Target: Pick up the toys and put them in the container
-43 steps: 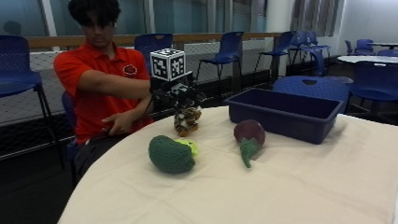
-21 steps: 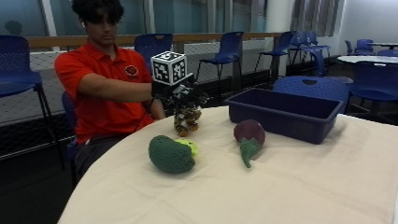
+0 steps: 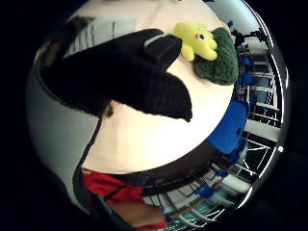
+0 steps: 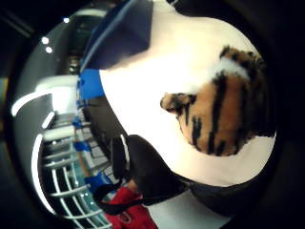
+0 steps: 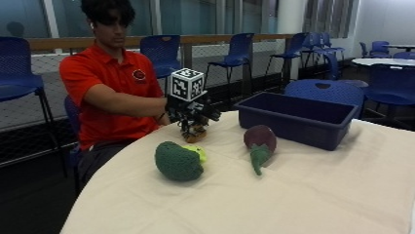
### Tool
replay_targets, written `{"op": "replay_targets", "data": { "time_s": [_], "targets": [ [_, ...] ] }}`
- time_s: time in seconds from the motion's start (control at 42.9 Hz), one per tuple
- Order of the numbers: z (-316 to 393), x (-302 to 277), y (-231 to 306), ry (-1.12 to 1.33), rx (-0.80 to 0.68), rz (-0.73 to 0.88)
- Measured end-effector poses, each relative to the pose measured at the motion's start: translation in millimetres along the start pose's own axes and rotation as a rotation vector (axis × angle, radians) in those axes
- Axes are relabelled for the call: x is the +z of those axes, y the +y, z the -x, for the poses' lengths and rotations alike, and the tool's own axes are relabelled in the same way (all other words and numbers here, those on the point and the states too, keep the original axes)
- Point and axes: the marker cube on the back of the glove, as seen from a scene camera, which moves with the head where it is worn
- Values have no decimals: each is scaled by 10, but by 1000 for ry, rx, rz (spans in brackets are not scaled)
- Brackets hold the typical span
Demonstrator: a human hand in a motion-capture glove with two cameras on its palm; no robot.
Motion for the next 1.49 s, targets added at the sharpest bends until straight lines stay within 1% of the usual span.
{"op": "replay_targets", "data": {
  "time_s": [0.117, 0.397, 0.513, 0.7, 0.863, 1.003, 1.097, 1.167, 1.237, 1.353, 1.447, 1.493],
  "targets": [
    [-23, 222, -48, 60, 47, 67],
    [-80, 283, -33, 85, 44, 76],
    [-13, 280, -37, 127, 38, 24],
    [4, 166, -53, 187, -27, -64],
    [-21, -180, -137, 108, -40, -132],
    [133, -787, -452, 157, -63, -236],
    [402, -1210, -759, 150, -85, -280],
    [649, -1404, -943, 146, -128, -285],
    [928, -1528, -1140, 190, -186, -285],
    [1263, -1661, -1441, 206, -180, -288],
    [1640, -1762, -1635, 133, -311, -271],
    [1747, -1802, -1760, 170, -309, -296]
  ]
}}
